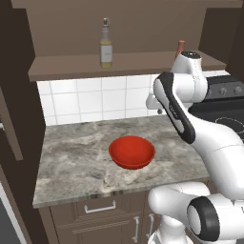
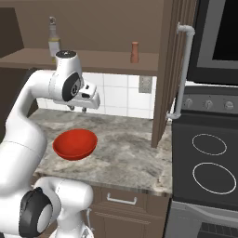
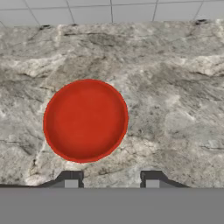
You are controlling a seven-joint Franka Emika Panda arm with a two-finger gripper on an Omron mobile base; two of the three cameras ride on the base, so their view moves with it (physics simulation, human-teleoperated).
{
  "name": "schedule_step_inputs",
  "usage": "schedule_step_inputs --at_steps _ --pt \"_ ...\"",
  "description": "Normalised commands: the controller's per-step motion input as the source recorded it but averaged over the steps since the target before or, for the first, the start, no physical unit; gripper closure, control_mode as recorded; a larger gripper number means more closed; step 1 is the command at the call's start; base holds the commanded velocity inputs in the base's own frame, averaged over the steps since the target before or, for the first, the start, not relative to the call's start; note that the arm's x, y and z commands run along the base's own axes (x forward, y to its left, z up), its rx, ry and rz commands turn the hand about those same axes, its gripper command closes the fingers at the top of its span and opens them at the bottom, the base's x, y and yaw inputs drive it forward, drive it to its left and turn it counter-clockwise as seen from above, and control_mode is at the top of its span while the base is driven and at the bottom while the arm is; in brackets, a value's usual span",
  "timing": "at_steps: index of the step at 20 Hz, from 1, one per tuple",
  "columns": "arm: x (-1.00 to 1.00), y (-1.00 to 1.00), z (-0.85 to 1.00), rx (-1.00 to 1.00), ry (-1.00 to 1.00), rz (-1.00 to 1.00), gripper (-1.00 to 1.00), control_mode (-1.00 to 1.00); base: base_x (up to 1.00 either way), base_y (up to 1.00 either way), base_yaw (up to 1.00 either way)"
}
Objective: Retrieve the bottle and the shaker from the cabinet and place them next to the mixing bowl on the counter. Then add garlic from the fridge to the mixing bowl.
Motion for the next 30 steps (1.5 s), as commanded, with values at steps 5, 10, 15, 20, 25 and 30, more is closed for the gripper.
schedule_step_inputs --at_steps 5,10,15,20,25,30 --pt "-0.07 0.00 0.00 0.00 -0.05 0.00 -1.00 -1.00 0.00 0.00 0.00" --pt "-0.03 0.16 0.12 -0.04 -0.20 0.00 -1.00 -1.00 0.00 0.00 0.00" --pt "-0.35 0.04 0.58 0.00 -0.24 0.01 -1.00 -1.00 0.00 0.00 0.00" --pt "-0.46 -0.27 0.86 0.03 -0.31 0.01 -1.00 -1.00 0.00 0.00 0.00" --pt "-0.42 -0.57 0.97 0.06 -0.37 0.00 -1.00 -1.00 0.00 0.00 0.00" --pt "-0.33 -0.46 0.94 0.02 -0.30 0.00 -1.00 -1.00 0.00 0.00 0.00"
